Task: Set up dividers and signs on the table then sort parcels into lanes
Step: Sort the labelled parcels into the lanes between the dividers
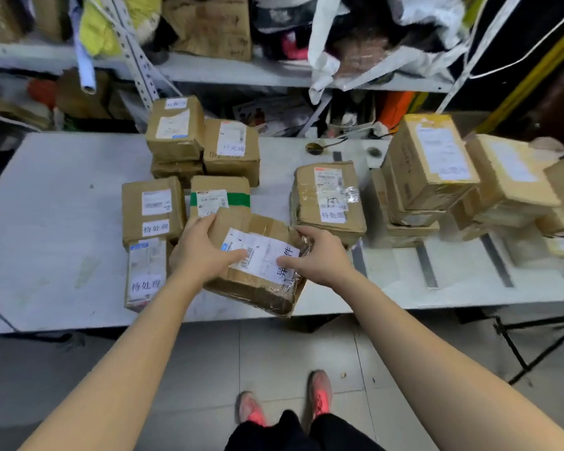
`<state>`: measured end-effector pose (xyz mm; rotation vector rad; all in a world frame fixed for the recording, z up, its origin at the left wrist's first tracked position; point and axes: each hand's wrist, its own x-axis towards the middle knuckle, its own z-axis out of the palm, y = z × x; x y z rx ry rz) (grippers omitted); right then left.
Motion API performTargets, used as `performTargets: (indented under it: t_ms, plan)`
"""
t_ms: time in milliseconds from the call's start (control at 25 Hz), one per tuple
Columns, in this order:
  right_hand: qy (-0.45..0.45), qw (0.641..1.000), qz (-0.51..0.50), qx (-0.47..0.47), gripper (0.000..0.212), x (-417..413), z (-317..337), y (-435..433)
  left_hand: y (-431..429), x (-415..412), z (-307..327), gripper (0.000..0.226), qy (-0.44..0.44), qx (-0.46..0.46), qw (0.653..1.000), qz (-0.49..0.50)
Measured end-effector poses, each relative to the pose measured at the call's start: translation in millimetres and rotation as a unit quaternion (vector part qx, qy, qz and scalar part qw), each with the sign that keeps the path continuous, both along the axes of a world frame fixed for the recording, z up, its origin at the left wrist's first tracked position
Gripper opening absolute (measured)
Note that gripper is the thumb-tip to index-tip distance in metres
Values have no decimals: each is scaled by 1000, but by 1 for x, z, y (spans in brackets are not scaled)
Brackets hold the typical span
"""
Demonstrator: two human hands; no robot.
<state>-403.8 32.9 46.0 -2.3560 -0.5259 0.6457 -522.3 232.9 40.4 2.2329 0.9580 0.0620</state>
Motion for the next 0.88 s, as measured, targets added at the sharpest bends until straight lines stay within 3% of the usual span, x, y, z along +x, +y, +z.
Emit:
performTargets:
  t_ms: [280, 680, 880]
  plan:
    - [-79, 990, -80, 81, 87, 63, 99, -61, -46, 88, 107, 104, -122, -9, 991, -45]
    - [-137, 952, -195, 191, 65, 196, 191, -285, -247, 272, 221, 106, -213, 11, 960, -180]
    - [-161, 923, -291, 193, 87, 242, 204, -380, -343, 355, 242, 109, -215, -30, 945, -246]
